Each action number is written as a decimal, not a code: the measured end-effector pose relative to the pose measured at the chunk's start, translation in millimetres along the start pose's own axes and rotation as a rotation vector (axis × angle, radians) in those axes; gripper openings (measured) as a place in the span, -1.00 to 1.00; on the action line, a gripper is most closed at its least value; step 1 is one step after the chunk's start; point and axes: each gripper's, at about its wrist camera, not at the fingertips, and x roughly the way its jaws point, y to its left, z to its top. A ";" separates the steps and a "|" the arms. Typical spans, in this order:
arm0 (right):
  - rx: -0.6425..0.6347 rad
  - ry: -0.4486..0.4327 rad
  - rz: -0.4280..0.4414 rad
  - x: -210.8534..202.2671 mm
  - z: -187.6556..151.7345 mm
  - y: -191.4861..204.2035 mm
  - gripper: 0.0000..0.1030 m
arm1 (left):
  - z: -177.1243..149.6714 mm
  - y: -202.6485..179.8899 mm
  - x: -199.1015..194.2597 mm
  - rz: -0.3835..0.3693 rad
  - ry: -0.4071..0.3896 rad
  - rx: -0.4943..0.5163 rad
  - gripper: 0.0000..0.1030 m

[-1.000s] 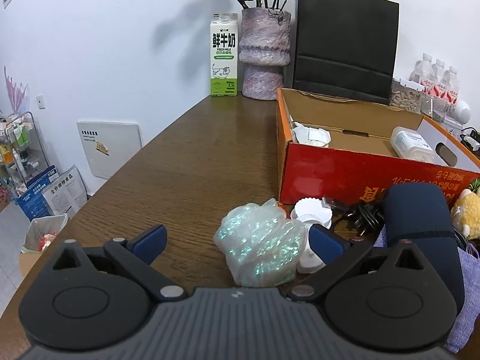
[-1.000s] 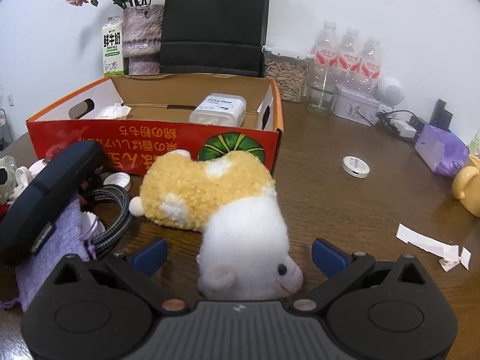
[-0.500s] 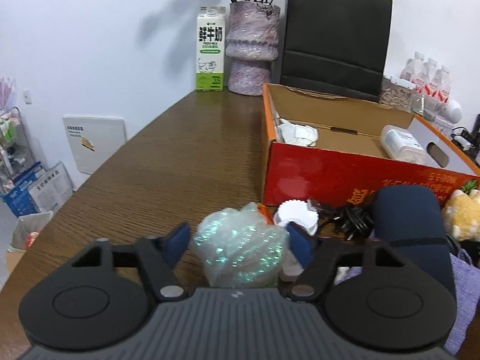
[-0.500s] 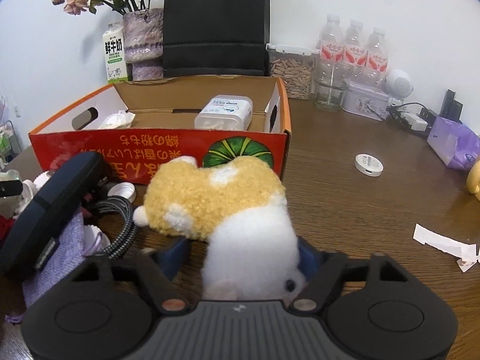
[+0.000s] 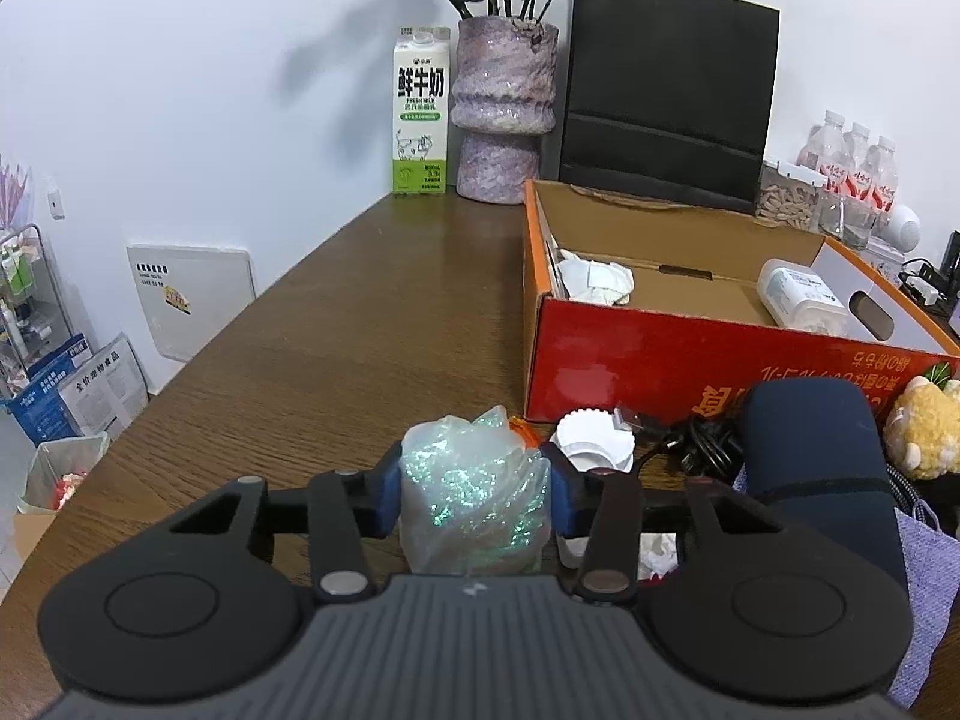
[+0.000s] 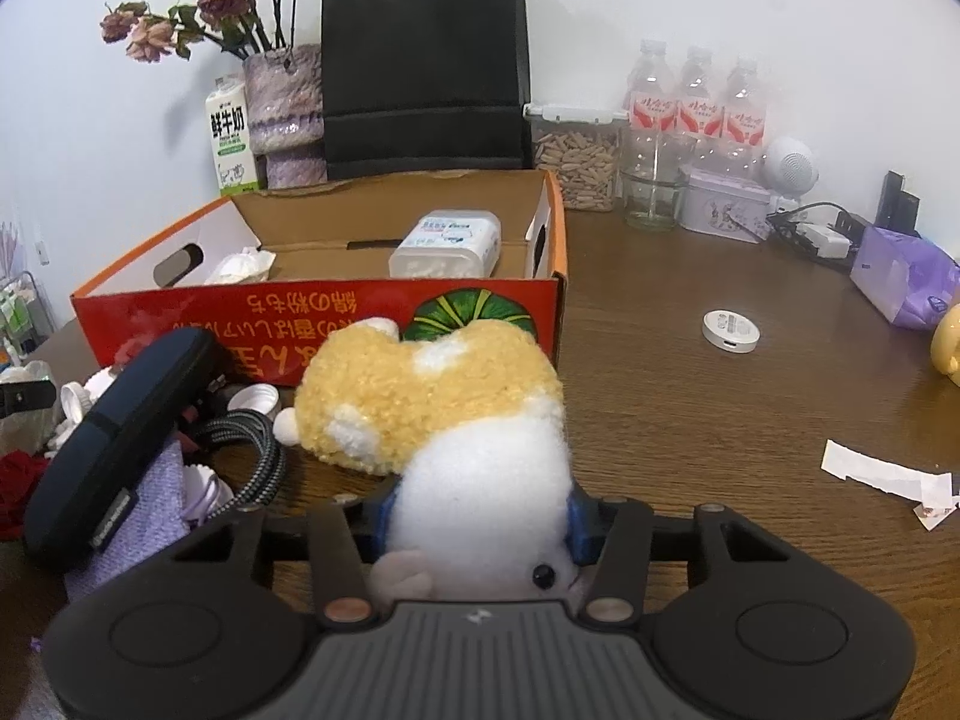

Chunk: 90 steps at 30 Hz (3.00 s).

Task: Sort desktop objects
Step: 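Grasp the clear plastic bag with the left gripper while the right gripper grasps the plush toy, then carry the plastic bag and plush toy over the box with both grippers, then open both grippers to drop the bag and plush toy into the box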

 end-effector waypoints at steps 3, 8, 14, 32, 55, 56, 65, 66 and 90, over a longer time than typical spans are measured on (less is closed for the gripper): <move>0.011 -0.011 -0.005 -4.7 -0.6 -1.5 -0.06 | 0.7 0.8 -3.6 0.002 -0.011 -0.003 -0.11; 0.021 -0.038 -0.002 -14.6 -0.9 -1.7 -0.06 | 3.7 3.1 -11.5 -0.001 -0.035 -0.010 -0.11; 0.023 -0.104 0.010 -35.0 8.4 -0.2 -0.06 | 18.5 0.3 -30.1 -0.023 -0.111 -0.005 -0.11; -0.054 0.084 0.101 26.5 129.9 14.6 -0.06 | 117.7 -75.1 2.2 -0.133 -0.113 0.146 -0.10; 0.041 0.392 0.120 110.4 171.6 10.1 -0.06 | 118.3 -89.7 106.4 -0.105 0.197 0.180 -0.09; 0.037 0.398 0.116 113.4 170.9 11.1 -0.07 | 117.5 -89.4 108.4 -0.102 0.203 0.181 -0.09; -0.003 0.399 0.056 133.0 166.6 16.2 -0.07 | 108.4 -94.5 125.5 -0.079 0.233 0.209 -0.07; -0.017 0.397 0.048 134.2 166.2 17.9 -0.07 | 107.0 -96.3 125.3 -0.070 0.227 0.224 -0.07; -0.140 0.377 -0.044 116.2 141.2 40.3 -0.03 | 90.4 -103.8 126.7 -0.052 0.178 0.366 0.01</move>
